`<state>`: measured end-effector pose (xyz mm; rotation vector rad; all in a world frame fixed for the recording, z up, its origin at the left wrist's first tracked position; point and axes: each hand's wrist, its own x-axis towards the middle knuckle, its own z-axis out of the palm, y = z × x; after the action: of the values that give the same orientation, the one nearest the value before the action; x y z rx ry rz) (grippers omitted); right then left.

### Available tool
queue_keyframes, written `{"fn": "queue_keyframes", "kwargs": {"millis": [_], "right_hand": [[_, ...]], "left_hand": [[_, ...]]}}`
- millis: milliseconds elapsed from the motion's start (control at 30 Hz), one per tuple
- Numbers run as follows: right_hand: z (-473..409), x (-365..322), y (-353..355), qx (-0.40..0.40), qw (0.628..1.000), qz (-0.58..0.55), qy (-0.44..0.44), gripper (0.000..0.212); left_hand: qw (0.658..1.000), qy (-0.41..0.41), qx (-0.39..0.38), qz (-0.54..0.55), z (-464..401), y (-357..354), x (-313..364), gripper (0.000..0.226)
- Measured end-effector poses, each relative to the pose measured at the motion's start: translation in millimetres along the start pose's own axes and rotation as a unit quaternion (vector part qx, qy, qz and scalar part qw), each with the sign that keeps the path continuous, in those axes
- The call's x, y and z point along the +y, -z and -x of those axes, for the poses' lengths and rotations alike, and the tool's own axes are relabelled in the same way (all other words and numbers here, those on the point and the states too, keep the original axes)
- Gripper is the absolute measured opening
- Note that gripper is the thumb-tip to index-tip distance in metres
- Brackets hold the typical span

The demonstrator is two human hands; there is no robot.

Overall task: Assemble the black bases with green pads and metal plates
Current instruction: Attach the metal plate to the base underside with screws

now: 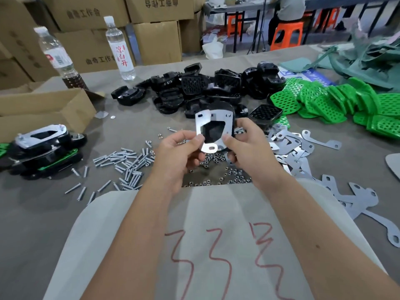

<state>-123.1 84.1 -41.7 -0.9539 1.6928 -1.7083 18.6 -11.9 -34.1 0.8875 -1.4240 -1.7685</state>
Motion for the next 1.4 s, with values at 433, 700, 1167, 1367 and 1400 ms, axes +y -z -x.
{"fn": "queue_keyframes", "kwargs": {"millis": [433,700,1167,1367,1400], "right_hand": [[2,1,0,-0.053,0.996,0.031,0.058,0.019],[5,-3,0,-0.085,0.994,-0.008,0.07,0.017],[9,-9,-1,-0.16,0.985,0.018,0.054,0.017],[7,-8,2,-0.126,0.951,0.258,0.115,0.02],[8,-8,3,-0.156,0.92,0.343,0.112,0.019]], "left_hand": [[0.971,-0.114,0.051,-0.203,-4,-2,-5,0.036],[0.977,-0.072,0.052,-0.194,-8,13,-1,0.053],[0.997,0.024,-0.031,0.065,-3,11,7,0.008],[0.991,0.017,0.073,0.108,-11,22,8,0.023],[0.99,0.012,0.088,0.111,-12,24,8,0.024]]}}
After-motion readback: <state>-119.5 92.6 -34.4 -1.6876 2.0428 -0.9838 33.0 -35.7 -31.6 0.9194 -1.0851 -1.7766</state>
